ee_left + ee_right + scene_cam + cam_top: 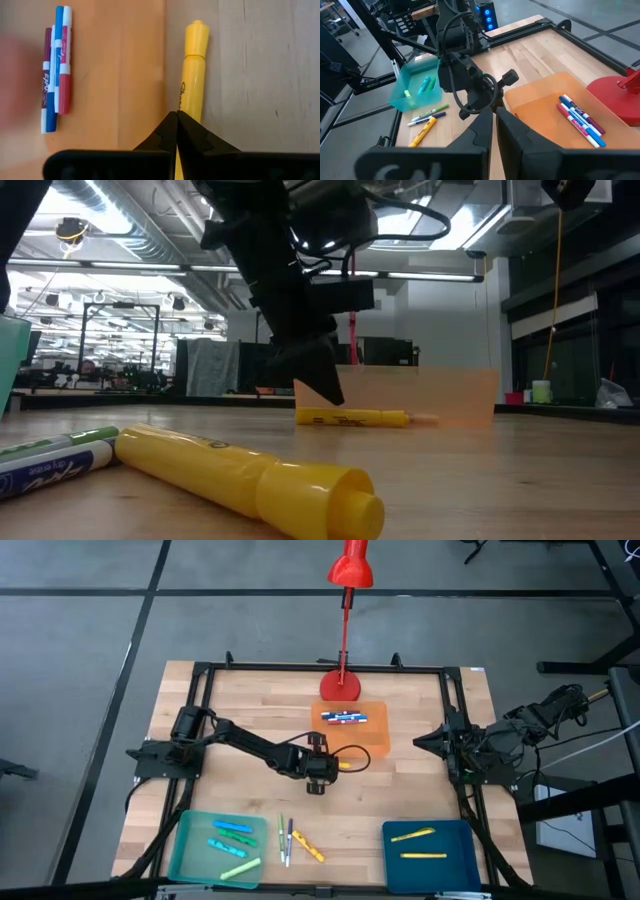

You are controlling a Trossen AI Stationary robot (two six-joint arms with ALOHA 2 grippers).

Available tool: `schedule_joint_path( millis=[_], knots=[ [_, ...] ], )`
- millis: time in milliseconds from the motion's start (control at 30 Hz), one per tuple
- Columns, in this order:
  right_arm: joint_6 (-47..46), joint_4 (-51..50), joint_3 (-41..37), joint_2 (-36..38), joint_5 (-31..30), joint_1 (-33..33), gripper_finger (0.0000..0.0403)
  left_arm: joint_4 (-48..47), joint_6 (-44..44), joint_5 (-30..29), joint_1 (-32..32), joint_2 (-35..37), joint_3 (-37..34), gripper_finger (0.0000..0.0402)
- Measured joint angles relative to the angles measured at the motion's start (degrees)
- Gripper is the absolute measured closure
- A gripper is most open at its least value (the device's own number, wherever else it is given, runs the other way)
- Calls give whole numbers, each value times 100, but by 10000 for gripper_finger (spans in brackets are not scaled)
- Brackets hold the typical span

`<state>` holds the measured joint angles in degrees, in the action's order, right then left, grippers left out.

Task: Pick & Place Markers
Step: Put the top yellow highlighter pen into the green bin

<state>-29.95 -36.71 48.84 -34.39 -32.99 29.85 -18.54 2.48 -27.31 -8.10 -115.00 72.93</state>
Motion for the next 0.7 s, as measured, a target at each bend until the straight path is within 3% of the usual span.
schedule_joint_path(
  millis=[700],
  knots=[
    [-1,0,0,2,0,-1,377,-83,-158,368,15,-2,-2,400]
  ],
)
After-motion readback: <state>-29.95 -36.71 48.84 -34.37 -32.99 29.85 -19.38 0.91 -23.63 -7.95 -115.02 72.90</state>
